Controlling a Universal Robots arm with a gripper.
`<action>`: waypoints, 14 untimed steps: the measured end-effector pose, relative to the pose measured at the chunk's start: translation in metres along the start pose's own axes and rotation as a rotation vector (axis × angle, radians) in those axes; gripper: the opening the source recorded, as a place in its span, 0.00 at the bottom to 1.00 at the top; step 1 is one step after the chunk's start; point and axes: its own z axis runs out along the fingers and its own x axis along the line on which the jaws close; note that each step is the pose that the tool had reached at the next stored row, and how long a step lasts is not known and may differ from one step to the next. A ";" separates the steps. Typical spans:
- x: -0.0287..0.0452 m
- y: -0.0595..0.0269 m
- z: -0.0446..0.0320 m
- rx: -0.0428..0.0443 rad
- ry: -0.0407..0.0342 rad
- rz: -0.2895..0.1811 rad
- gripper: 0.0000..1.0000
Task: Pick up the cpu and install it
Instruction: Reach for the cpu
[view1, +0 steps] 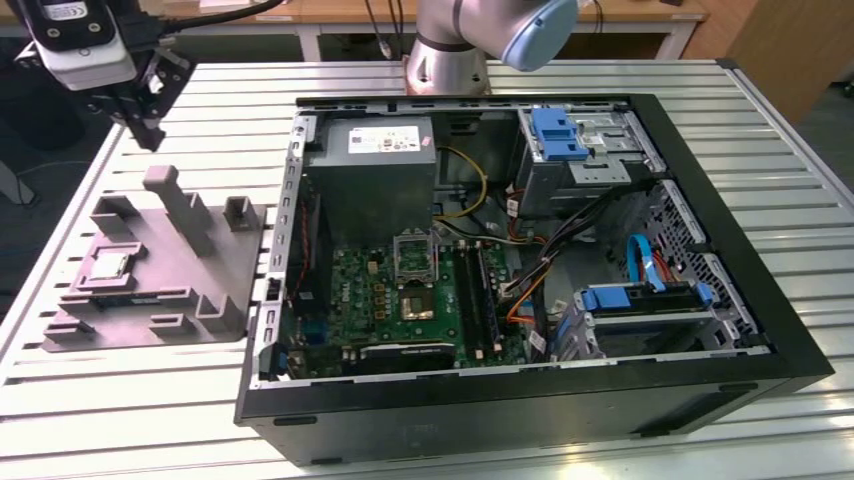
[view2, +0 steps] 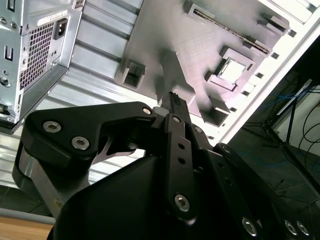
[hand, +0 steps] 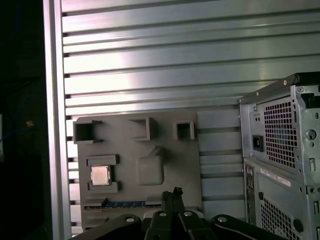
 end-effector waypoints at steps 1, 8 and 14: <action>0.0005 0.0000 0.0001 0.0000 0.0004 0.000 0.11; 0.0033 -0.0003 0.0012 0.0003 0.0040 0.000 0.11; 0.0056 -0.0005 0.0021 0.0005 0.0072 0.000 0.11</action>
